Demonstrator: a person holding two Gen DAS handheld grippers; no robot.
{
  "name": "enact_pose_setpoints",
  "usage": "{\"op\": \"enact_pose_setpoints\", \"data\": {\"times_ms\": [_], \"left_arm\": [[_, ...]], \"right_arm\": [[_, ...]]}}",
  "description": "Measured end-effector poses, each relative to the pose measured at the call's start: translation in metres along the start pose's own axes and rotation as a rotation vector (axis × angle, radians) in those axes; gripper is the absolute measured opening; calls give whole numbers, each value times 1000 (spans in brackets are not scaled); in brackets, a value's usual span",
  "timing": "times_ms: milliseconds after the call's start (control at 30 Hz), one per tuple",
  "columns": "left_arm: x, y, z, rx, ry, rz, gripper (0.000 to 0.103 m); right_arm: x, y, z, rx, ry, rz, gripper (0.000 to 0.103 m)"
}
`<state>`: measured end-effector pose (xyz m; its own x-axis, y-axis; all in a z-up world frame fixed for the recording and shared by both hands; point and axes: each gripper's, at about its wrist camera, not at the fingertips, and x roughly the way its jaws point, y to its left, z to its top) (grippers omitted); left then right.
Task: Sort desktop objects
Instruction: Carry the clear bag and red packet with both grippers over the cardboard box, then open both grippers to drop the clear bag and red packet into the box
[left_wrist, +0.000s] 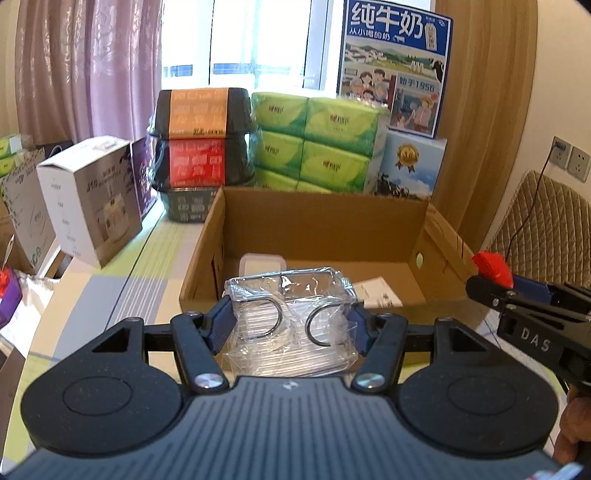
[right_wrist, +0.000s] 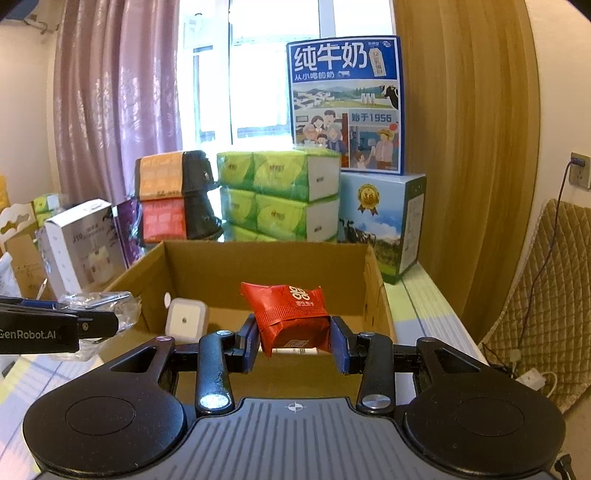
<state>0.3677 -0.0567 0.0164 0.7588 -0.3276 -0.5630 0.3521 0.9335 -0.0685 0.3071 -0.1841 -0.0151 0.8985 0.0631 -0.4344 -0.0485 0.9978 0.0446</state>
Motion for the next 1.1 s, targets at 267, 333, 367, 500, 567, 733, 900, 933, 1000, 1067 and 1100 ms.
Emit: {"op": "enact_pose_setpoints", "data": {"times_ms": [267, 333, 367, 500, 567, 733, 900, 933, 1000, 1067, 1100], "left_arm": [[24, 8, 23, -30, -17, 2, 58], [30, 9, 26, -32, -19, 0, 58], [33, 10, 28, -28, -21, 1, 58], [47, 9, 35, -15, -18, -4, 58], [53, 11, 39, -17, -18, -5, 58], [62, 16, 41, -31, -16, 0, 58], [74, 15, 40, 1, -4, 7, 66], [77, 14, 39, 11, 0, 10, 75], [77, 15, 39, 10, -5, 10, 76], [76, 17, 38, -1, -5, 8, 76], [76, 18, 38, -4, -6, 8, 76]], "right_arm": [[27, -3, 15, 29, -9, -25, 37], [33, -3, 17, 29, -8, -30, 37], [35, -4, 17, 32, -7, -30, 37], [45, -9, 22, 50, -1, -33, 37], [50, -10, 24, 51, -4, -36, 37], [62, -11, 22, 50, 3, -46, 37], [67, -12, 20, 55, 12, -44, 37], [68, -12, 20, 56, 13, -39, 37], [68, -12, 19, 63, 17, -31, 37], [68, -13, 20, 72, 19, -27, 37], [69, -13, 20, 78, 20, -26, 37]]}}
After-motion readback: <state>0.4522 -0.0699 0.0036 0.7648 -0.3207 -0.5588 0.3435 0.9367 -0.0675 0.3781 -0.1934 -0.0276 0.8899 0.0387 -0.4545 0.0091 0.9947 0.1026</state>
